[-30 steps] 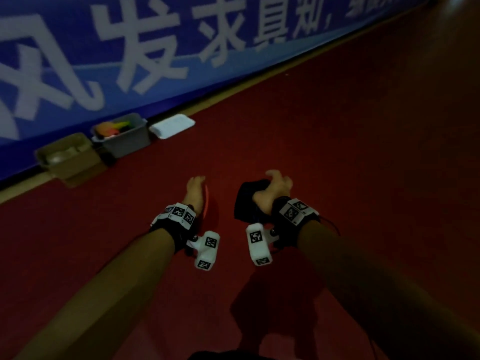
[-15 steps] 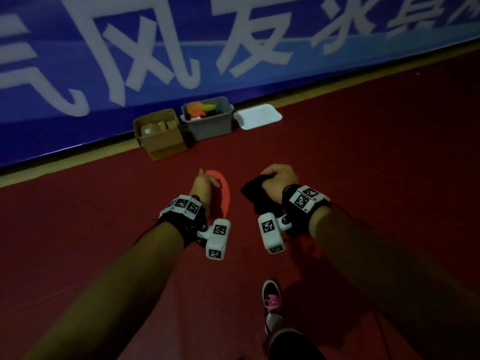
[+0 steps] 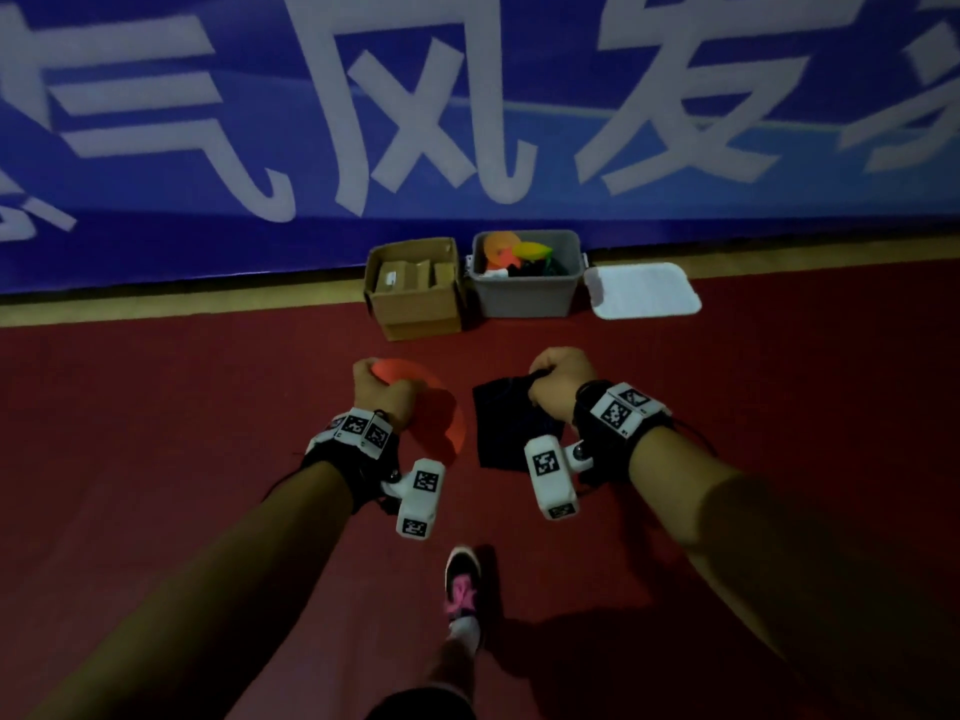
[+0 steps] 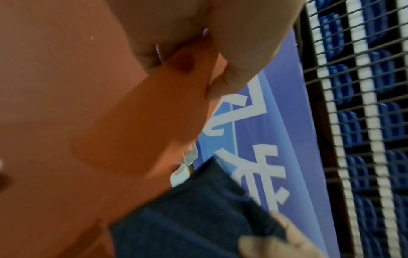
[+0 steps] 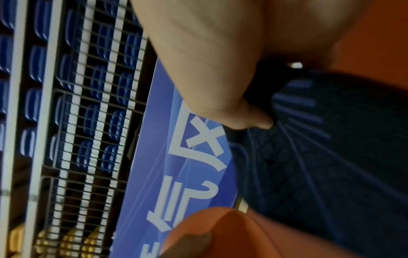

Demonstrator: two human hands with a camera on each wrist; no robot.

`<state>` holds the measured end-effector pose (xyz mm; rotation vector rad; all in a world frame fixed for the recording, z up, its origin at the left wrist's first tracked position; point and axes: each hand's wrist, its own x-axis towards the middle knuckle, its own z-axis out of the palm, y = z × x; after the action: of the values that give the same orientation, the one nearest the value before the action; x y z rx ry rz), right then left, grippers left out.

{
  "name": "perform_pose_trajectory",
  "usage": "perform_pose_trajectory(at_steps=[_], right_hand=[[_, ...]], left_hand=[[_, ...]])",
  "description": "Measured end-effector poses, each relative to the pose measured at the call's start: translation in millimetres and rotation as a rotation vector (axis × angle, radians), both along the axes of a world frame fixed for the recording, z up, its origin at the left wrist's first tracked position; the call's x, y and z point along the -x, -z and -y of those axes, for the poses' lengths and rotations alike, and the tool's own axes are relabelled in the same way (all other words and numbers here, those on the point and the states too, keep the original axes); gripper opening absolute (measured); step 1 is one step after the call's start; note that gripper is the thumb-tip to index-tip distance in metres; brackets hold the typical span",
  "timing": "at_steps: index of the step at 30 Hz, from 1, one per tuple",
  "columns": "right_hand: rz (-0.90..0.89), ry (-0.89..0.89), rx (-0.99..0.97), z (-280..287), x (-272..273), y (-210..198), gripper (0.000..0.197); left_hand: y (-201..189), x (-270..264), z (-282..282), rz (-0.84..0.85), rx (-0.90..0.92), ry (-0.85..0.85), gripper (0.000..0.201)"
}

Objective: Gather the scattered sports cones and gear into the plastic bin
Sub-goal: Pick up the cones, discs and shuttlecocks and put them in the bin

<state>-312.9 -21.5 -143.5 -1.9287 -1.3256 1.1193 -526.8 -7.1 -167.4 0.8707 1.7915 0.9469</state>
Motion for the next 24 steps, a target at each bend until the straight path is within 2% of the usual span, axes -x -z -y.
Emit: perform_pose_trajectory(at_steps=[4,6,8,10,13,20,24], right_hand=[[0.059,0.015,-0.007,-114,-11,16,0.023],[0.102,0.047,-0.031,-167,-16,14,0.012],[0.158,0.077,-0.054,-229,-24,2,0.002],[0.214,0.104,-0.068,-285,-34,-9,0.010],[0.218,0.093,-0.057,-358,-52,-17,0.013],[0.192,0.025,0.031,-518,-119,19,0.018],[0.145,0.000,0.032,-623,-163,39,0.007]], left_hand=[[29,-6,-122,0.094,0.003,-0.004,0.045],[33,-11,-181,0.106,0.025,0.015,0.058],[13,-23,-244,0.040,0.029,0.068,0.057],[0,-37,-304,-0.068,-0.008,0.139,0.045],[-9,-60,-387,-0.173,-0.086,0.243,0.039],[-6,-118,-537,-0.331,-0.149,0.320,0.034],[11,-145,-631,-0.462,-0.094,0.399,0.020]])
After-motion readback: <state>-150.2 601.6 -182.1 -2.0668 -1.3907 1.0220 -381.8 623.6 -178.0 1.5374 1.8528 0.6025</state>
